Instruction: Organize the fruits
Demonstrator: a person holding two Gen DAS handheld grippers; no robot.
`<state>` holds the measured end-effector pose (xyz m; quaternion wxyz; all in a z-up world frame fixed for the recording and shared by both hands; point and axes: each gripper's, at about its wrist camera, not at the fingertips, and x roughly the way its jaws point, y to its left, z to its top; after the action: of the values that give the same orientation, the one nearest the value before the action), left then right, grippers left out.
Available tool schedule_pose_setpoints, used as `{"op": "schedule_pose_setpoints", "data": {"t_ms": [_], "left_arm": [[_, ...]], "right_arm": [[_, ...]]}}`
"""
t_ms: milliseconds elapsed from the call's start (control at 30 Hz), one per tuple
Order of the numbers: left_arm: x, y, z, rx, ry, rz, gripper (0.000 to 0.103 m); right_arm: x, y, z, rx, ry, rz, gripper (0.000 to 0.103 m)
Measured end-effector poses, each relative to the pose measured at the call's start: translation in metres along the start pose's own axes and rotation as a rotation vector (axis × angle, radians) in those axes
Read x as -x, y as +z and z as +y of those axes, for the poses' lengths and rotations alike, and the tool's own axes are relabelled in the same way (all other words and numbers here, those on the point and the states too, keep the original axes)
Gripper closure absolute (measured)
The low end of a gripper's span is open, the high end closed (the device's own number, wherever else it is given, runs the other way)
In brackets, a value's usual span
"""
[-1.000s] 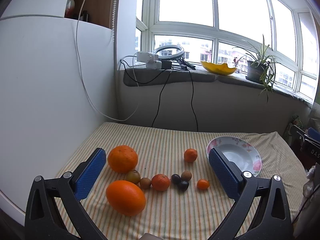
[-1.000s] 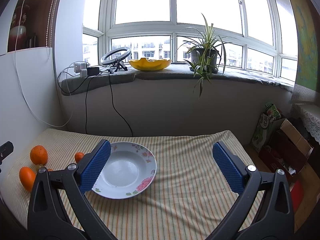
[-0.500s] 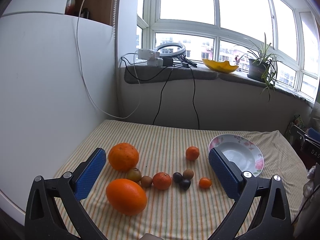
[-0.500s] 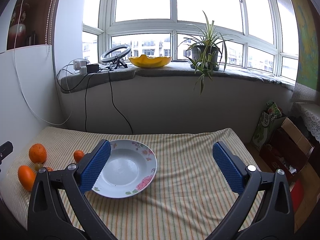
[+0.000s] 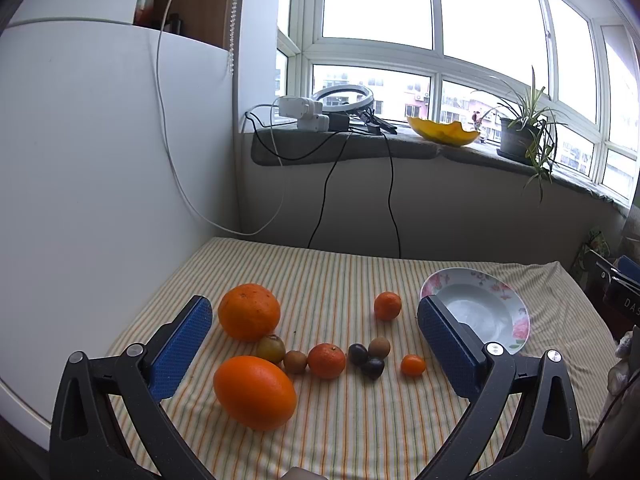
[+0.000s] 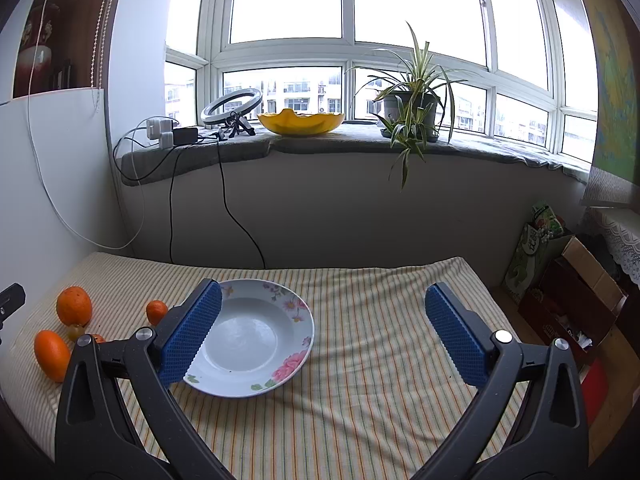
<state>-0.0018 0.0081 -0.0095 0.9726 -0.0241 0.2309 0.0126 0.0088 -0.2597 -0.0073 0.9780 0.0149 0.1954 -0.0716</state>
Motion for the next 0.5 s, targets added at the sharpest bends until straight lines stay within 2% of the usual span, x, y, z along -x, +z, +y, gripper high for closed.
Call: {"op": "schedule_pose_setpoints", "data": {"t_ms": [500], "left_arm": [[-0.0005, -0.0001, 0.0011, 0.004, 0.002, 0.000, 0.001]], "right_arm": [[-0.0007, -0.0005, 0.0013, 0.002, 0.002, 0.001, 0.000]]}}
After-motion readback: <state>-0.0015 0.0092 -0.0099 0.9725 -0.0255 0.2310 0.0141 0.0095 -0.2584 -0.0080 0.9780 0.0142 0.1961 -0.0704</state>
